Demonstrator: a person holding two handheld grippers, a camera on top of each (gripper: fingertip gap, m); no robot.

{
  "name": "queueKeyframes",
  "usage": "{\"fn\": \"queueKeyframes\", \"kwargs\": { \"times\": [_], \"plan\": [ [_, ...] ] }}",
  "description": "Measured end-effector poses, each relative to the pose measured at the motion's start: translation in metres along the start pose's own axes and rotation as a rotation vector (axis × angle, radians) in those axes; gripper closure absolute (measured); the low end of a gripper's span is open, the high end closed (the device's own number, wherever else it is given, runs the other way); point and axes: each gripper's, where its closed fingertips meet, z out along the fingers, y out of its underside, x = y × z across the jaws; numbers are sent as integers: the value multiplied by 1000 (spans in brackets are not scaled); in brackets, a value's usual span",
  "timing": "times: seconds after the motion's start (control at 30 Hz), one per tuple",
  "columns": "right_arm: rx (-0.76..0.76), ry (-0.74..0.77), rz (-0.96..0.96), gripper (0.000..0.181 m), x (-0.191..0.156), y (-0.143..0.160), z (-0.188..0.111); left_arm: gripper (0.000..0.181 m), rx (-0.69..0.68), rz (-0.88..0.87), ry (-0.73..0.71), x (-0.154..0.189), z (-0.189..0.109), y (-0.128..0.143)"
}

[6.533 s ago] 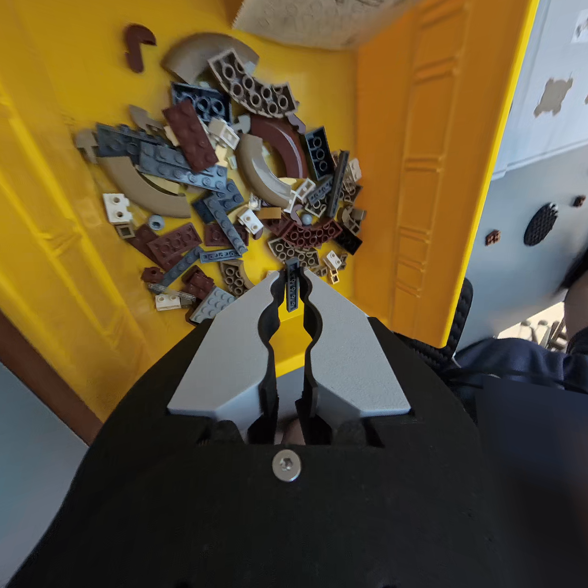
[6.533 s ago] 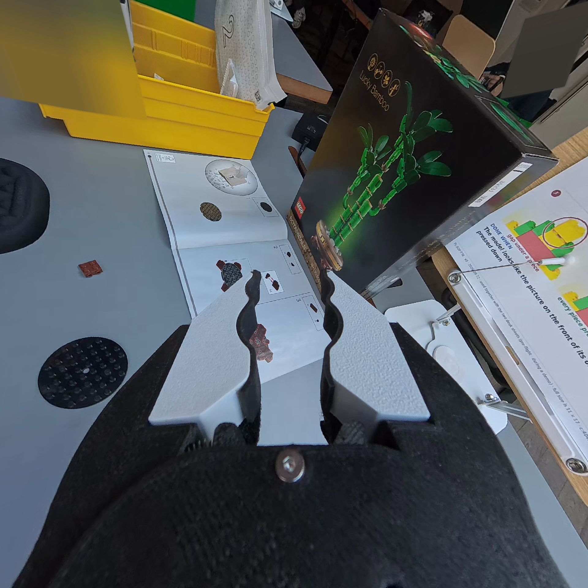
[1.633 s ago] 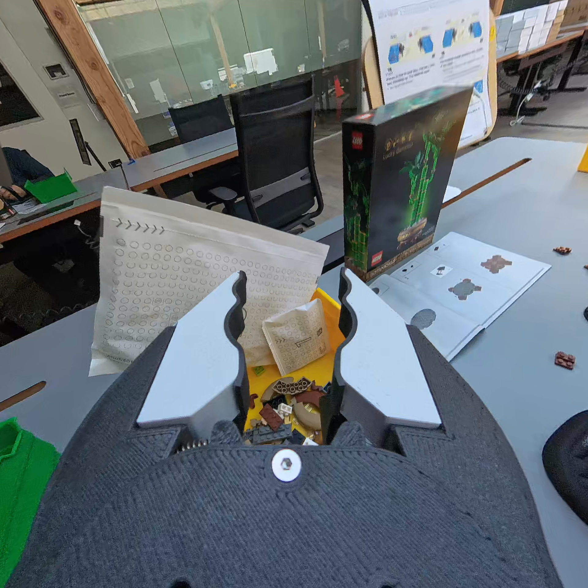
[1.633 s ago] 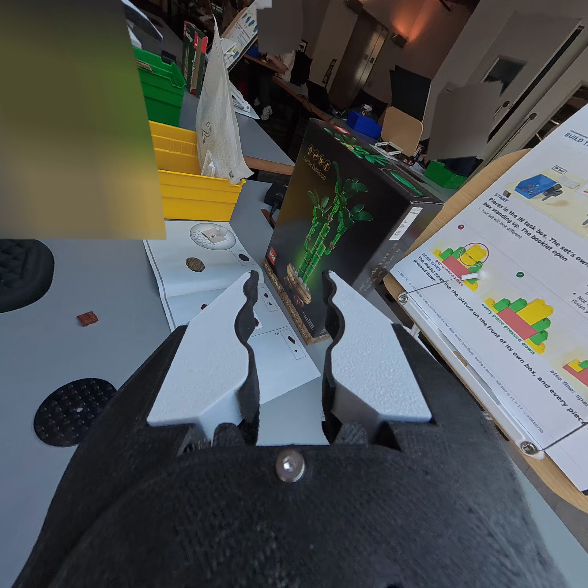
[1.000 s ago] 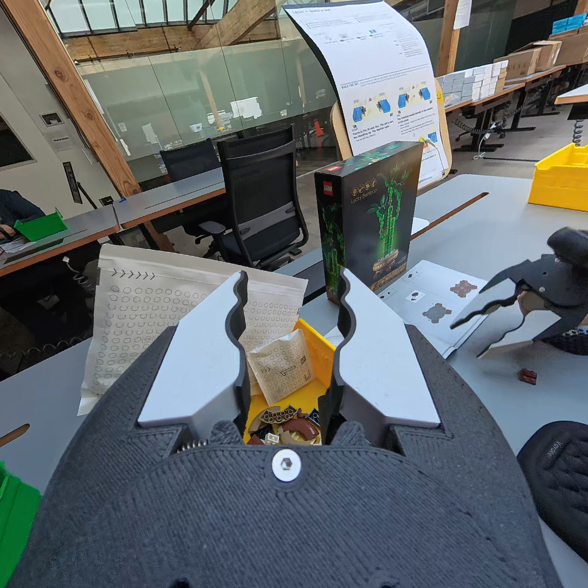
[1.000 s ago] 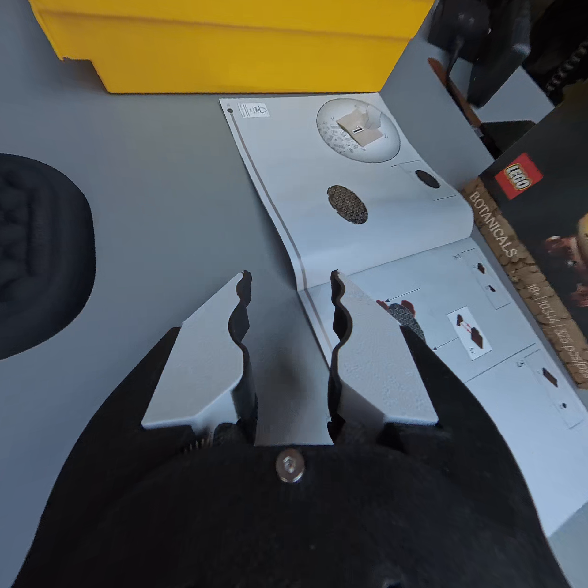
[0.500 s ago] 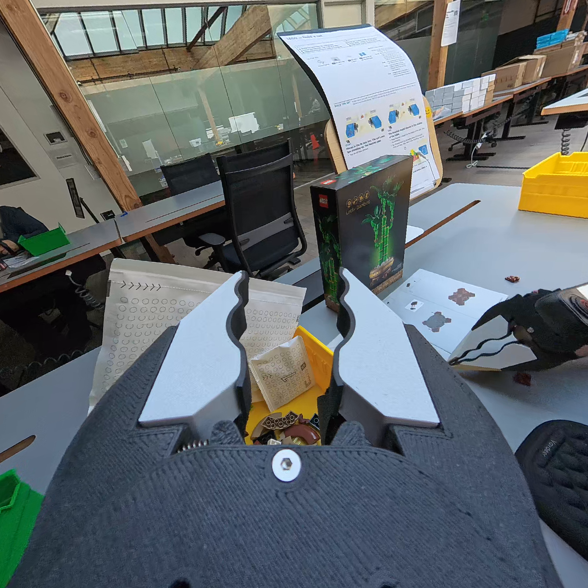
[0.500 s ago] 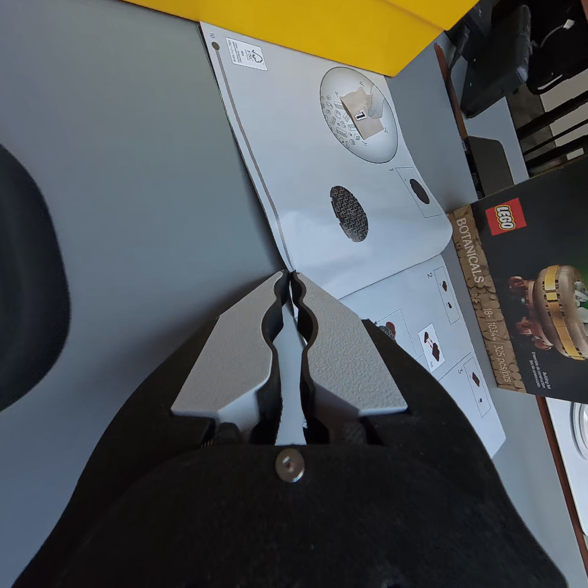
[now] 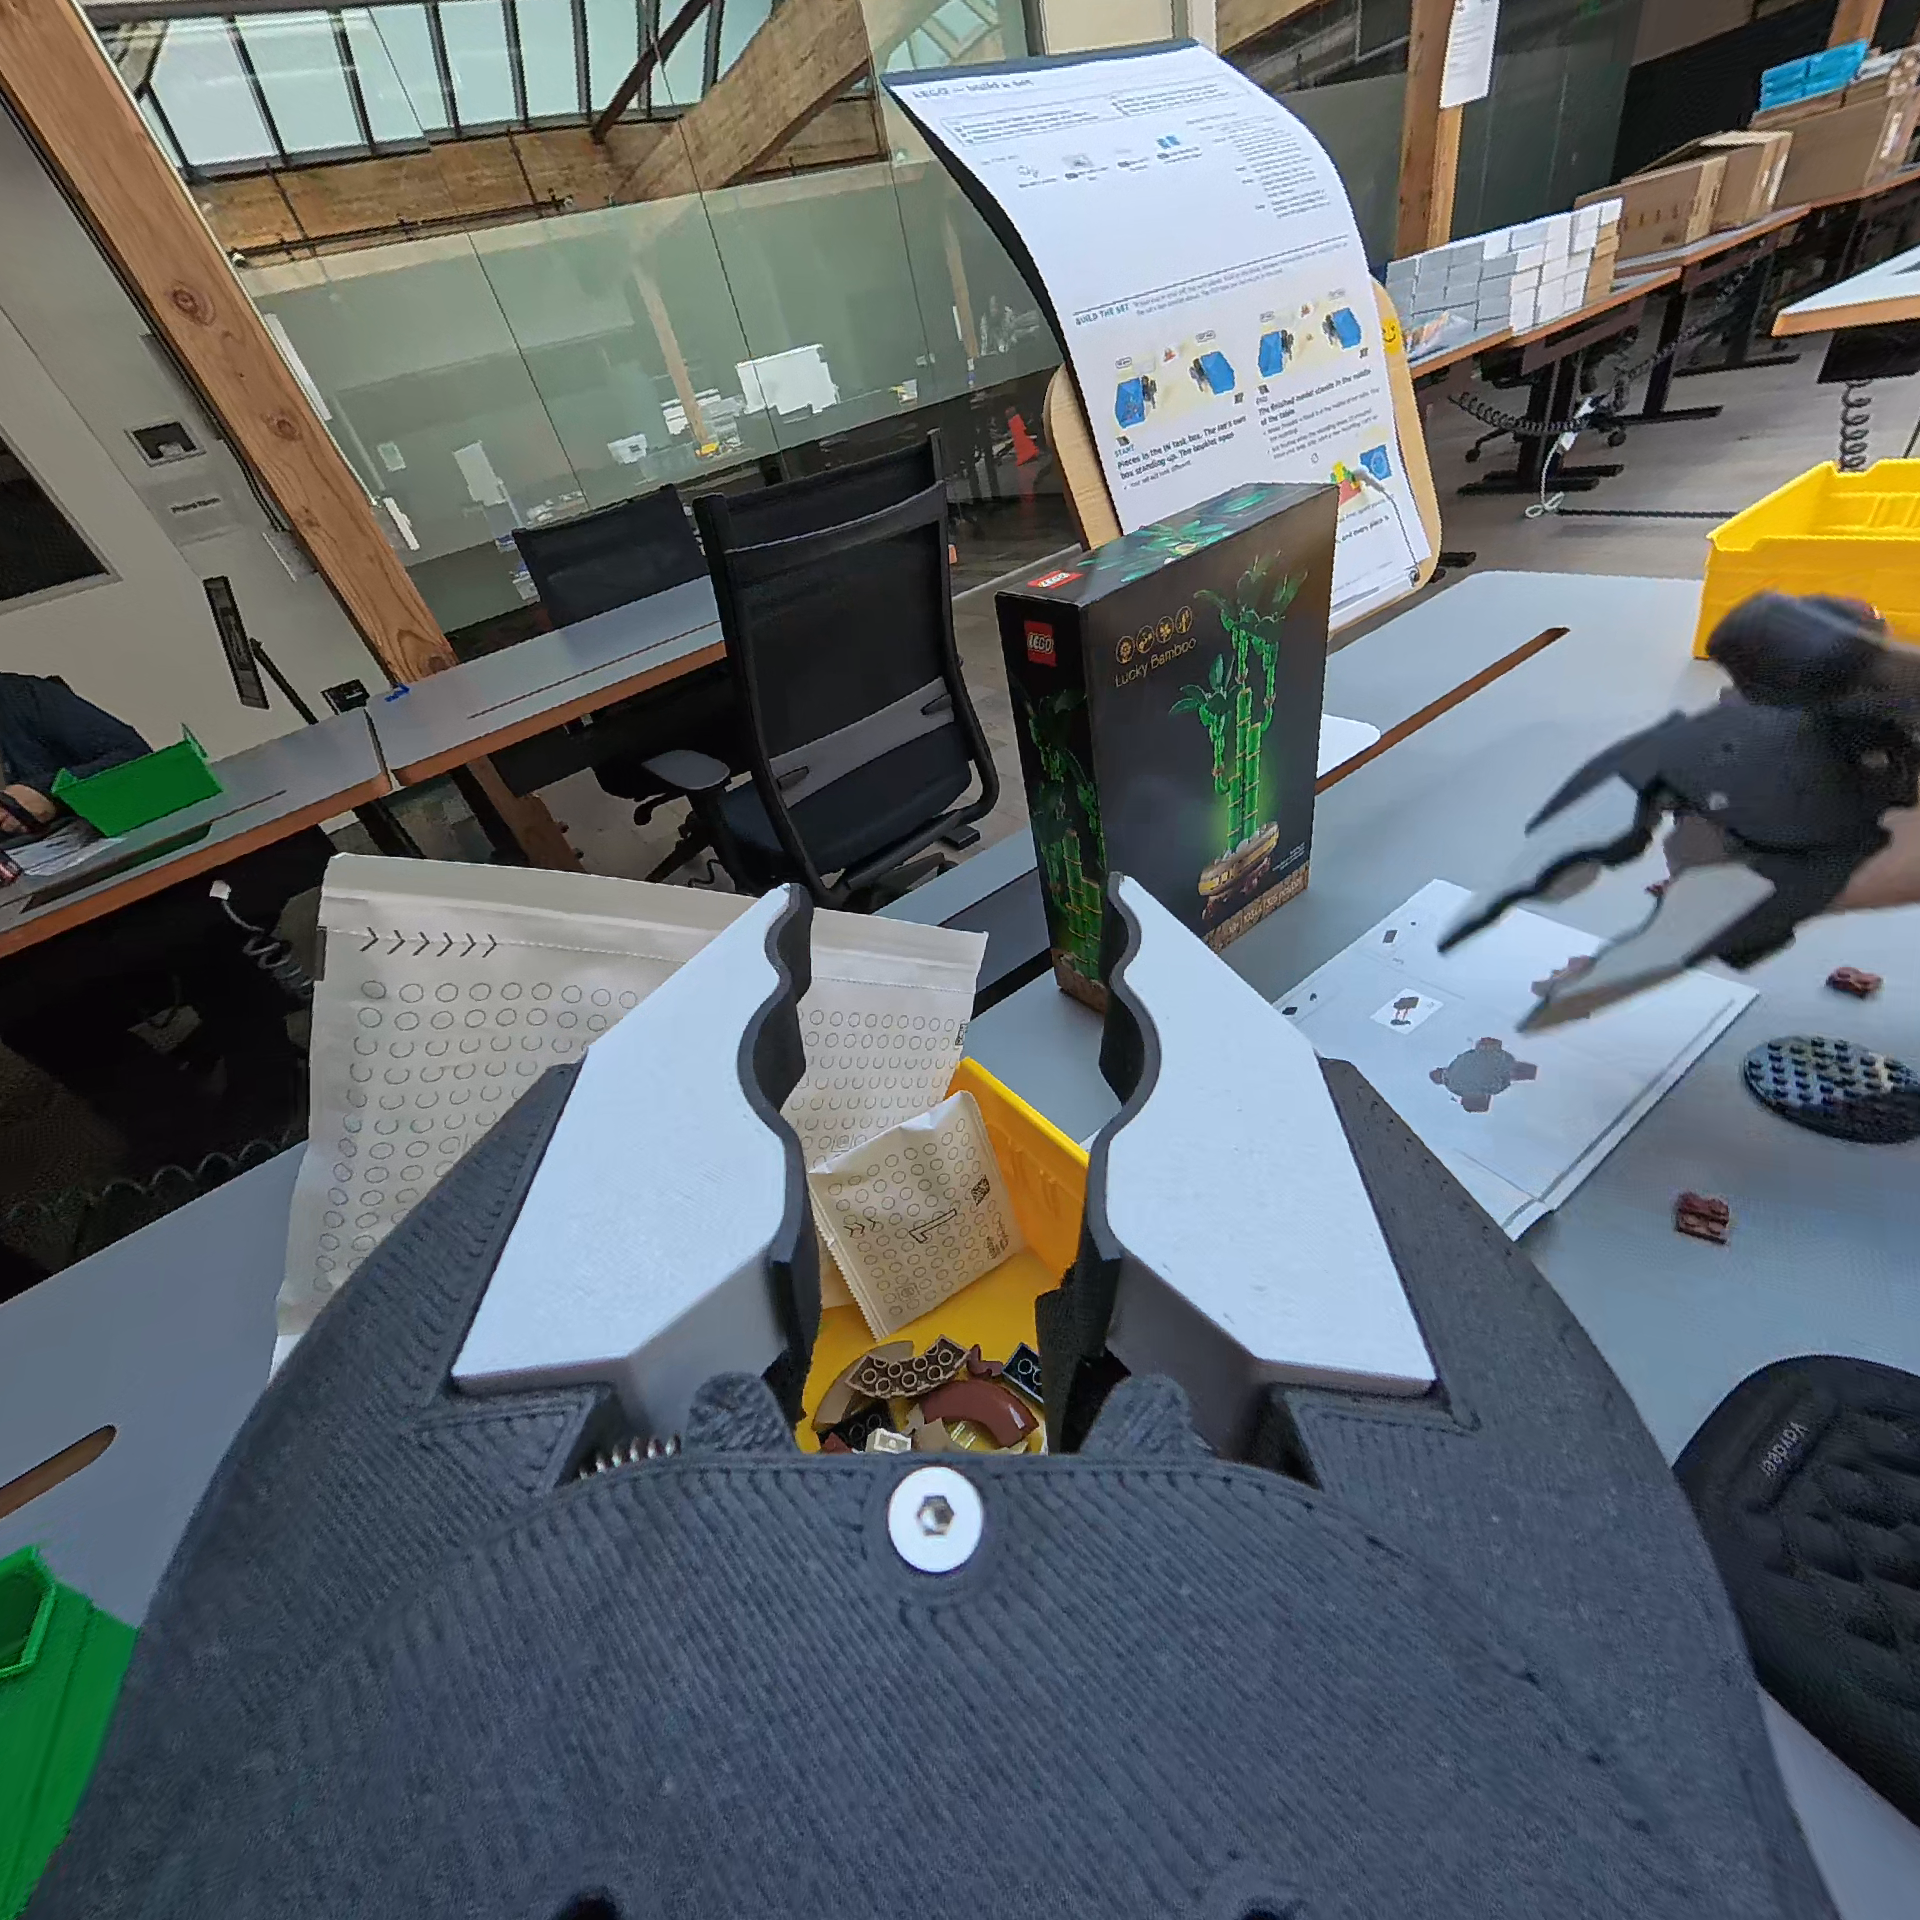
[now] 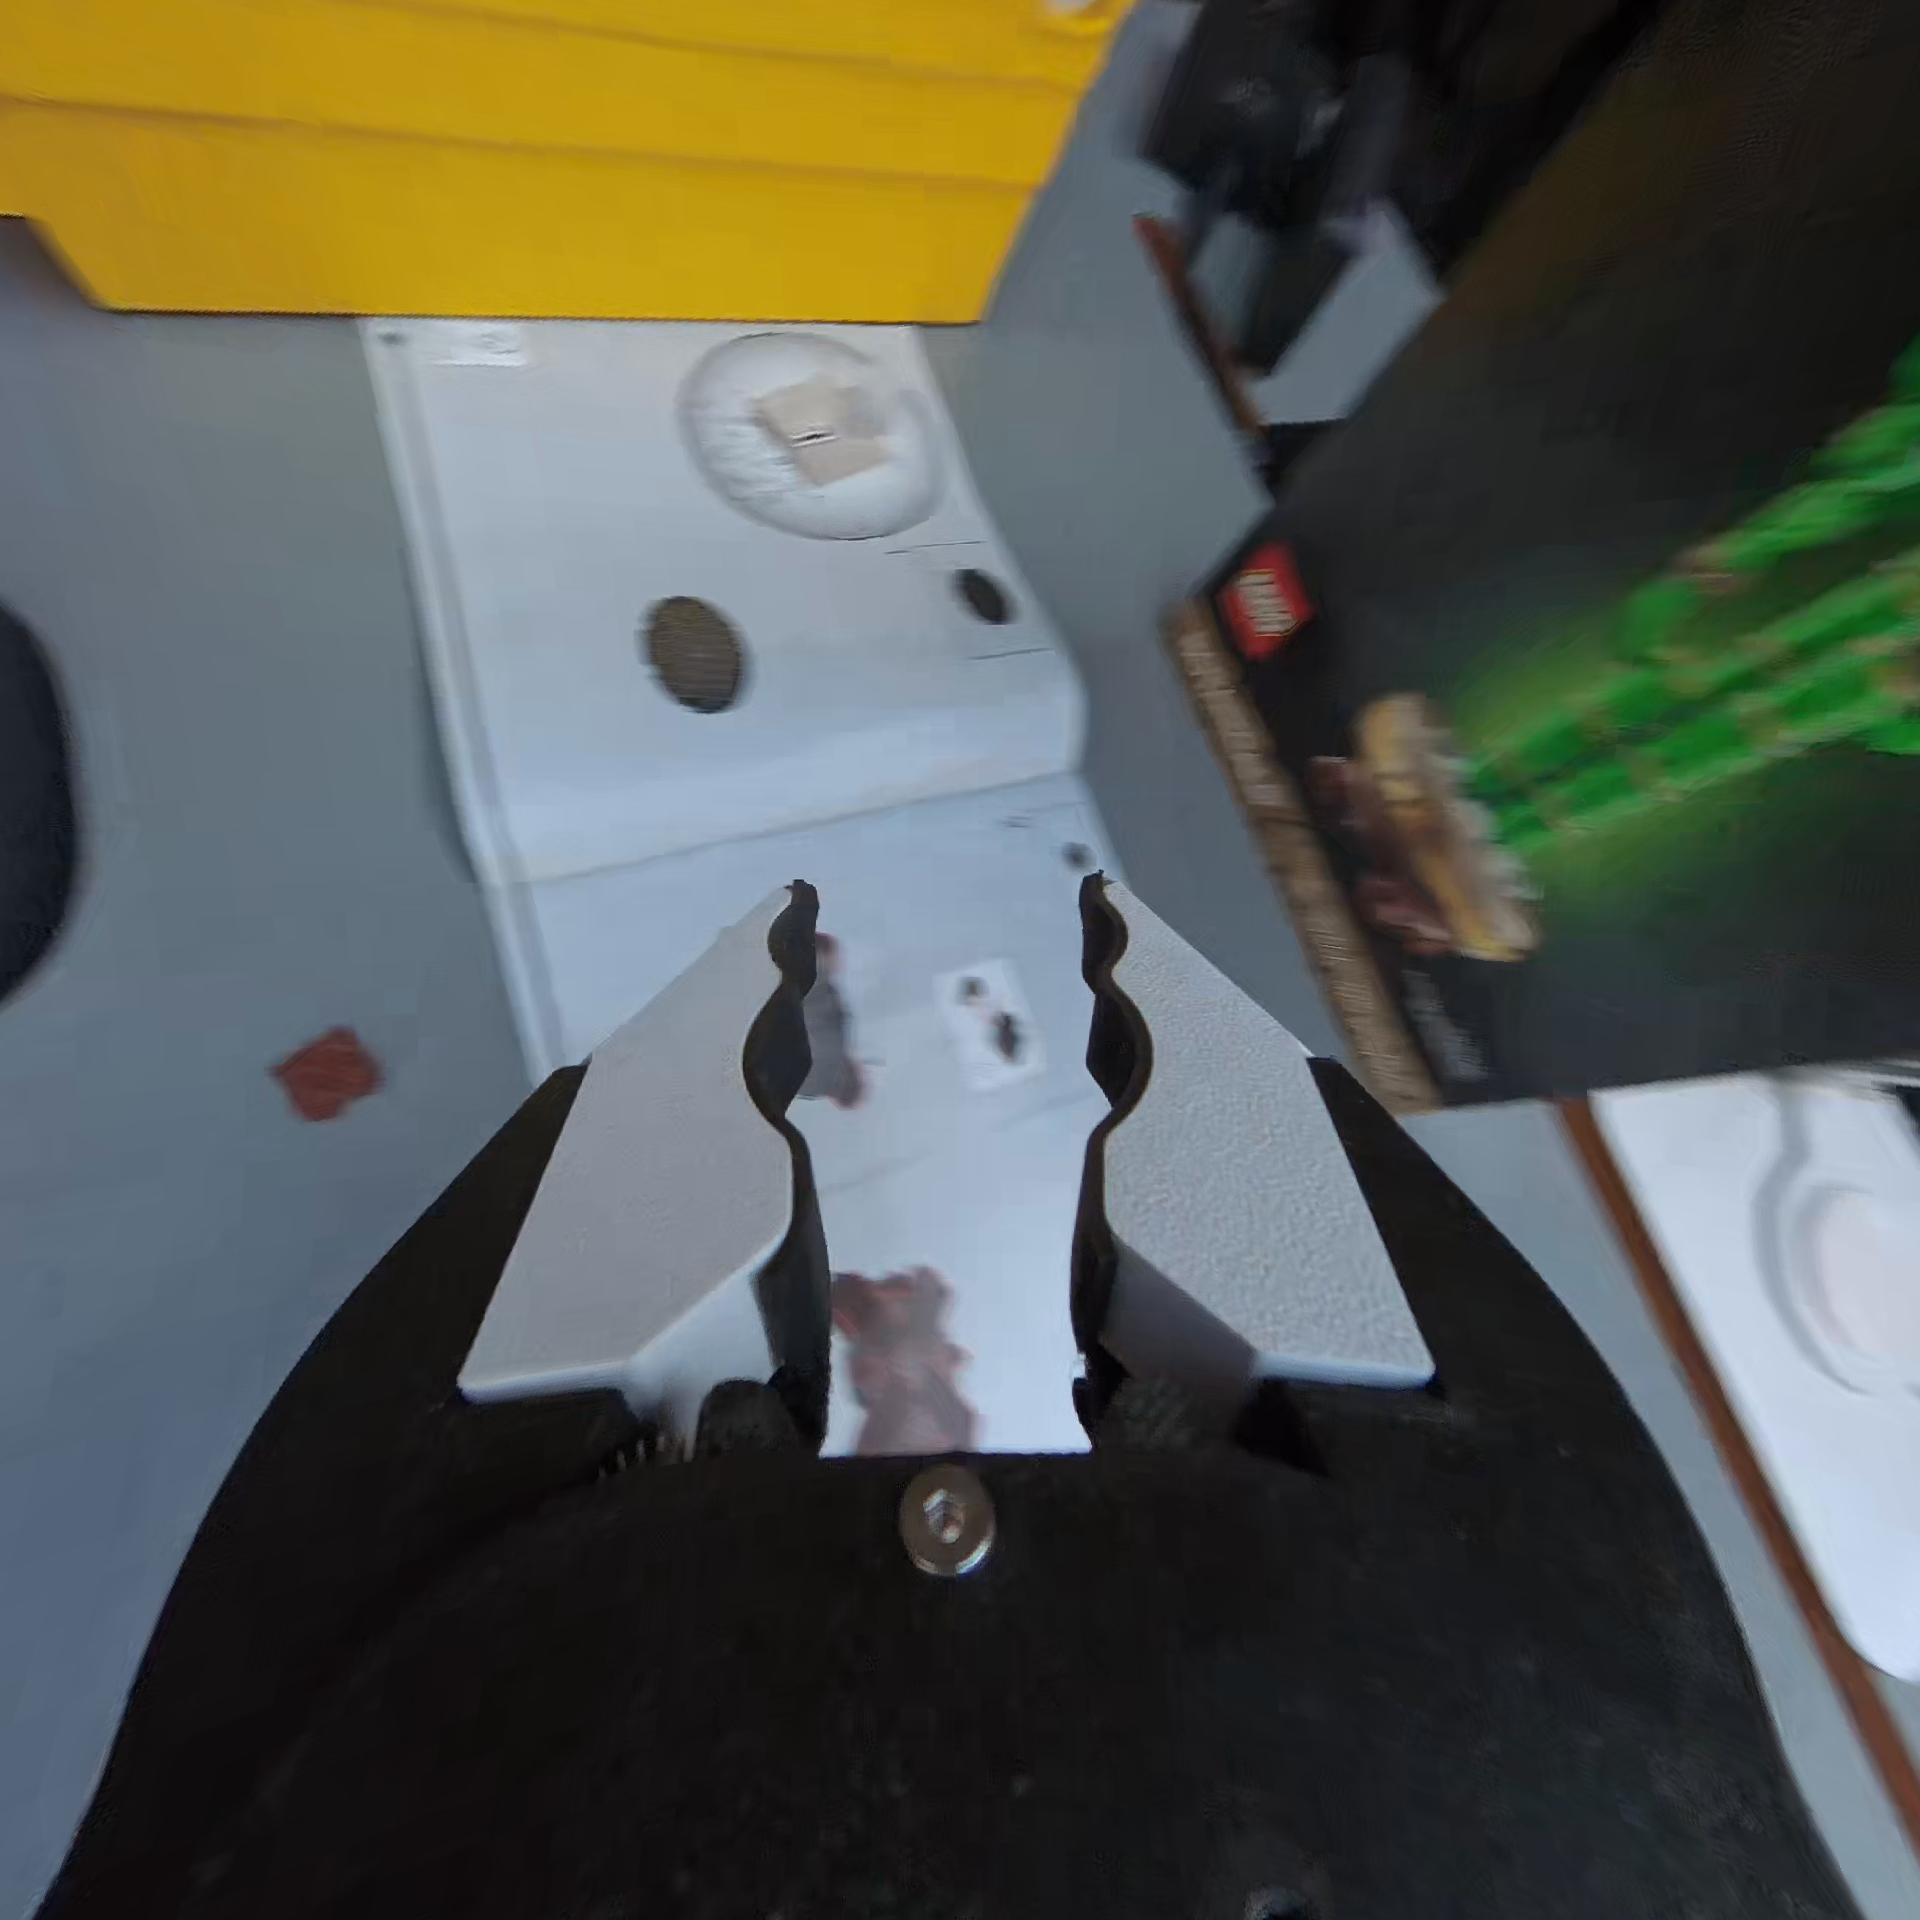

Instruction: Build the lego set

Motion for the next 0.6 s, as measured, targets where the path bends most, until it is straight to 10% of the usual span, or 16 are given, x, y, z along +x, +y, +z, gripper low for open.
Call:
{"fn": "queueKeyframes", "kwargs": {
  "times": [0.1, 0.23, 0.43, 0.6],
  "plan": [
    [192, 150, -79, 106, 95, -25, -60, 127, 5, 1, -2, 0, -1, -1],
    [232, 217, -379, 84, 138, -95, -106, 127, 8, 7, -9, 0, -1, -2],
    [-136, 17, -495, 68, 173, -141, -54, 128, 1, 9, 10, 5, 4, -1],
    [-463, -93, -426, 57, 192, -122, -5, 127, -17, 19, 21, 8, 8, 4]
  ]
}}
